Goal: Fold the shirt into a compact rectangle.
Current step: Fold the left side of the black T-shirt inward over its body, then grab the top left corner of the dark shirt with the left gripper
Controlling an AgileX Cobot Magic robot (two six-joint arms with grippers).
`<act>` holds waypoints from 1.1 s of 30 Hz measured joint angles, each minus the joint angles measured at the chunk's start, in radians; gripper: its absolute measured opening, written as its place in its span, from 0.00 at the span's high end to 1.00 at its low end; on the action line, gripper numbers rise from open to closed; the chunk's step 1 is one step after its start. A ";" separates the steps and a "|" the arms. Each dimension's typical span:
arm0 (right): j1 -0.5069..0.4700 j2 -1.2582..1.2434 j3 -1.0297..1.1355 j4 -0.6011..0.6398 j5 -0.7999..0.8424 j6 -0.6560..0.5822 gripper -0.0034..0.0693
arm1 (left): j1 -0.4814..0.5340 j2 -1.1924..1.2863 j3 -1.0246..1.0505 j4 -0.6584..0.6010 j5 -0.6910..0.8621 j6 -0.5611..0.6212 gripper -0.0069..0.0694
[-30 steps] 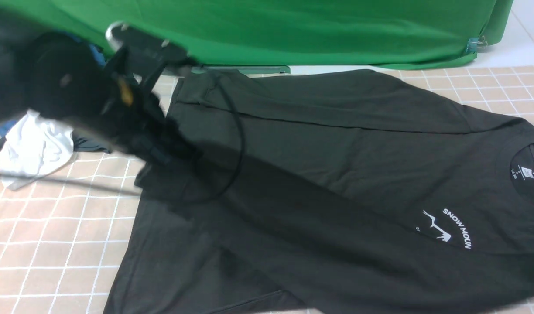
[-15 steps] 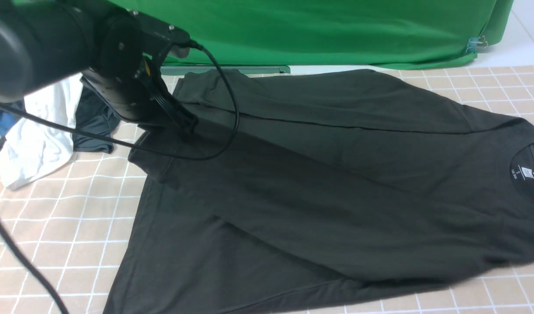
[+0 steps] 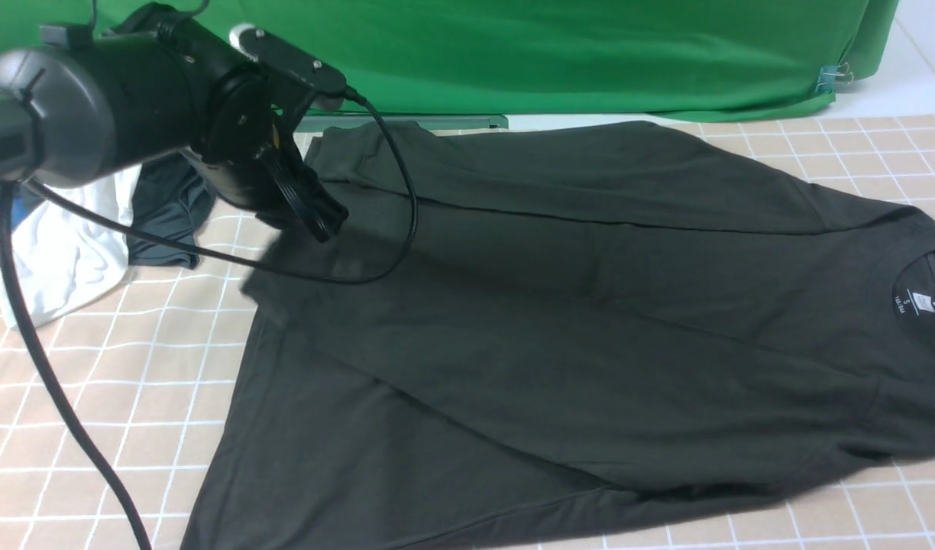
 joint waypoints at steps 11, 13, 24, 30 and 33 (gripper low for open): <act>0.000 0.000 0.000 0.000 0.021 0.000 0.88 | 0.048 0.125 -0.263 -0.223 0.005 -0.136 0.44; 0.000 0.000 0.000 0.000 0.021 0.000 0.88 | 0.068 0.179 -0.335 -0.281 0.017 -0.127 0.44; 0.000 0.000 0.000 0.000 0.021 0.000 0.86 | 0.174 0.490 -0.655 -0.364 0.035 -0.118 0.44; 0.000 0.000 0.000 0.000 0.021 0.002 0.86 | 0.181 0.553 -0.663 -0.416 -0.087 -0.084 0.44; 0.000 0.000 0.000 0.000 0.021 0.002 0.86 | 0.181 0.575 -0.664 -0.458 -0.130 -0.049 0.44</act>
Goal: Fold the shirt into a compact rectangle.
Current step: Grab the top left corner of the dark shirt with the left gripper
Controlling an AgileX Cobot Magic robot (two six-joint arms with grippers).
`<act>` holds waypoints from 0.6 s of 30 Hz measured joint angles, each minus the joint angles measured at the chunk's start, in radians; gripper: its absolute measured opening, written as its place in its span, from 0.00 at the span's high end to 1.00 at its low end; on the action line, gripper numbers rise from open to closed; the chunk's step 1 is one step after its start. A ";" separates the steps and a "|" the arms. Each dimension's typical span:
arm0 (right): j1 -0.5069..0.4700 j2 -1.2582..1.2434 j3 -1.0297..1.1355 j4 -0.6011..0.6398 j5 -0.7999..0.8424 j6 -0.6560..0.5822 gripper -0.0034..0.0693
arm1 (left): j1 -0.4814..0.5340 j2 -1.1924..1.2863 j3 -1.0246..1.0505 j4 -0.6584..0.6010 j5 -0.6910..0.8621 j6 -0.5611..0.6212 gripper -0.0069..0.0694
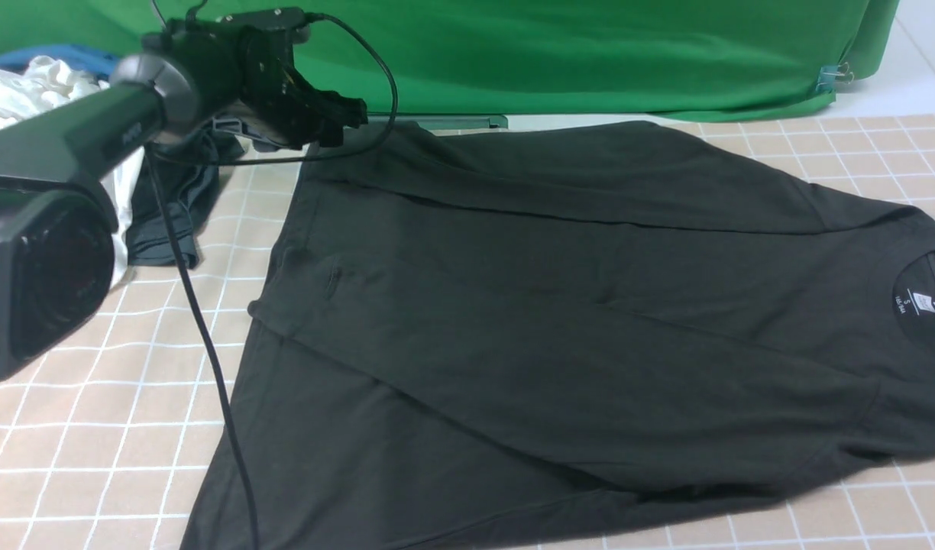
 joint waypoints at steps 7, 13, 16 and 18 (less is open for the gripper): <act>0.000 0.002 0.000 0.000 0.000 0.000 0.86 | 0.000 0.037 -0.001 -0.015 -0.029 0.049 0.44; 0.000 0.002 0.000 0.000 0.000 -0.001 0.86 | 0.000 0.058 -0.005 -0.015 -0.040 0.051 0.44; 0.000 0.002 0.000 0.000 0.000 -0.001 0.86 | 0.000 0.059 -0.005 -0.015 -0.042 0.054 0.47; 0.000 0.002 0.000 0.000 0.000 -0.001 0.86 | 0.000 0.062 -0.006 -0.015 -0.042 0.058 0.55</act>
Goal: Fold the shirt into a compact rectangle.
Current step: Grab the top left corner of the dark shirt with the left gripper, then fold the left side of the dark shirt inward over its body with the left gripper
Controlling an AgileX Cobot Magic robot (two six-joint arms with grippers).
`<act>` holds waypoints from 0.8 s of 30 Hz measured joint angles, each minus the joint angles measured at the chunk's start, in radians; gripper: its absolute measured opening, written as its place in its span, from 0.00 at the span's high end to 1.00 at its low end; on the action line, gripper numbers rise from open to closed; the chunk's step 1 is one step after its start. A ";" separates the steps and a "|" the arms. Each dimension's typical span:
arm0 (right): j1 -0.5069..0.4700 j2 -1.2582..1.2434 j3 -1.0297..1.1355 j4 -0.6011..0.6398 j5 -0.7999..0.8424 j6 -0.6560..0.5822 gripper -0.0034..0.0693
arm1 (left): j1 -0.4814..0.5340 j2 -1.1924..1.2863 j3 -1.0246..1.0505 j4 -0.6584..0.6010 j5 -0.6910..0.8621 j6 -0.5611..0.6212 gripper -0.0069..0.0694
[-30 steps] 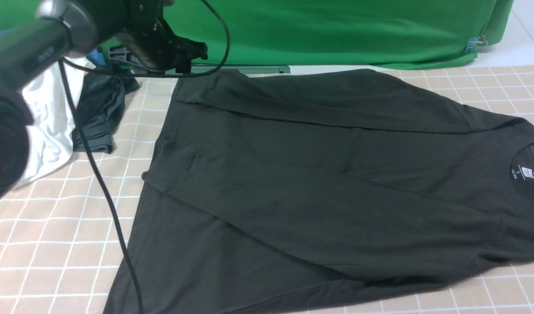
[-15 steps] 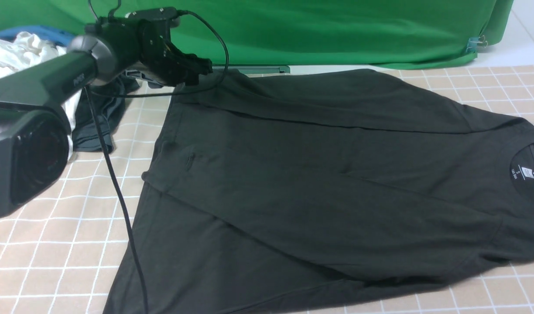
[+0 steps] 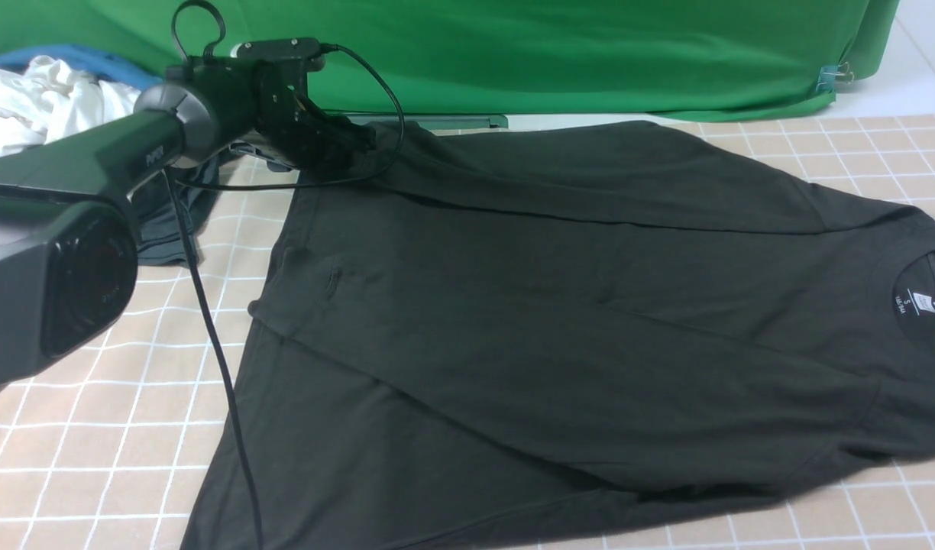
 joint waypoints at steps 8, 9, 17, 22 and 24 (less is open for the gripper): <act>0.000 0.000 0.000 0.000 0.000 0.000 0.86 | -0.001 -0.014 -0.002 -0.004 0.035 0.018 0.86; 0.000 0.000 0.000 0.000 0.000 0.000 0.86 | -0.001 -0.023 -0.002 -0.004 0.052 0.019 0.86; 0.000 0.000 0.000 0.000 0.000 0.000 0.86 | -0.001 -0.138 -0.001 -0.015 0.204 0.074 0.86; 0.000 0.000 0.000 0.000 0.001 0.000 0.86 | -0.001 -0.213 -0.001 -0.021 0.344 0.115 0.86; 0.000 0.000 0.000 0.000 0.001 0.000 0.85 | -0.001 -0.259 -0.001 -0.029 0.416 0.137 0.86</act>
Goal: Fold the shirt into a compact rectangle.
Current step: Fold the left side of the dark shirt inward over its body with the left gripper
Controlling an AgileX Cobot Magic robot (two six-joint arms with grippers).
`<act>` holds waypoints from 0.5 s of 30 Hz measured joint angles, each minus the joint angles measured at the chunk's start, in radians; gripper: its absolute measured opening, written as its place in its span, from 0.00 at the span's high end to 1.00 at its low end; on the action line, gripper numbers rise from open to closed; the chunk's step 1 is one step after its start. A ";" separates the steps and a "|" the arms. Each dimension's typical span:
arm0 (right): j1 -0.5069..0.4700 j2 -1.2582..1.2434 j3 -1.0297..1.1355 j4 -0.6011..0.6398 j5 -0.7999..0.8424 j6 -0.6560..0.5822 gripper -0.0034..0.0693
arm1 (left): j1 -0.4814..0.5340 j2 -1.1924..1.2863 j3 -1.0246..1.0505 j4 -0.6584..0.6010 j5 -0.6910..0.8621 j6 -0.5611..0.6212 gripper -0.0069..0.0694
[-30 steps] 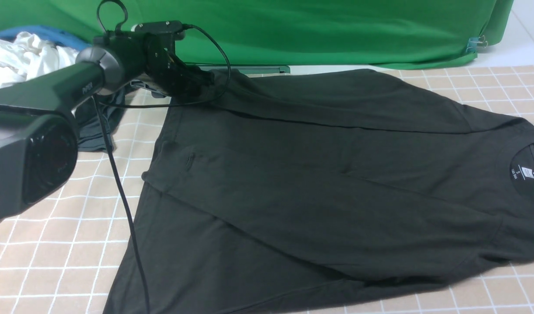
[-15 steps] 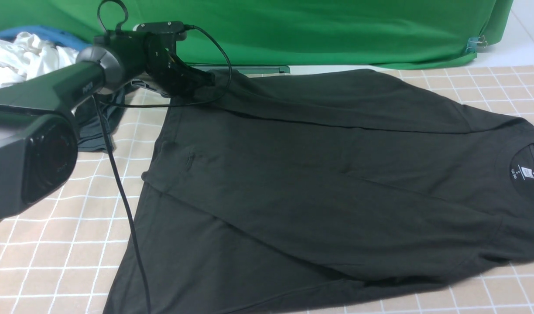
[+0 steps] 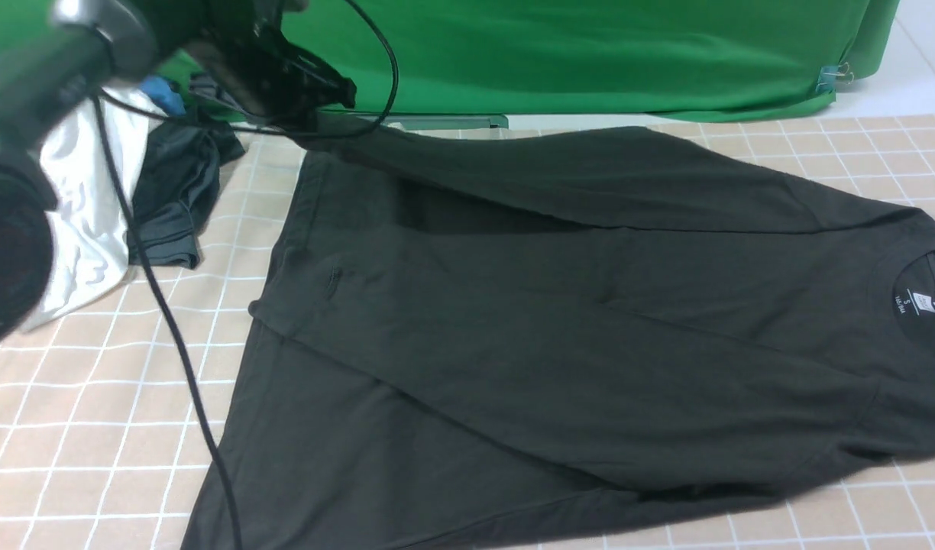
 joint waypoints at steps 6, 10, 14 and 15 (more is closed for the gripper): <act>0.000 0.000 0.000 0.000 0.000 0.000 0.85 | 0.000 -0.101 0.004 -0.052 0.163 0.008 0.86; 0.000 0.000 0.000 0.000 0.000 0.000 0.85 | -0.008 -0.155 0.067 -0.052 0.208 0.008 0.86; 0.000 0.000 0.000 -0.001 0.000 -0.001 0.85 | -0.033 -0.231 0.228 -0.037 0.196 -0.029 0.86; 0.000 0.000 0.000 -0.001 0.000 -0.001 0.85 | -0.040 -0.249 0.258 -0.028 0.184 -0.039 0.86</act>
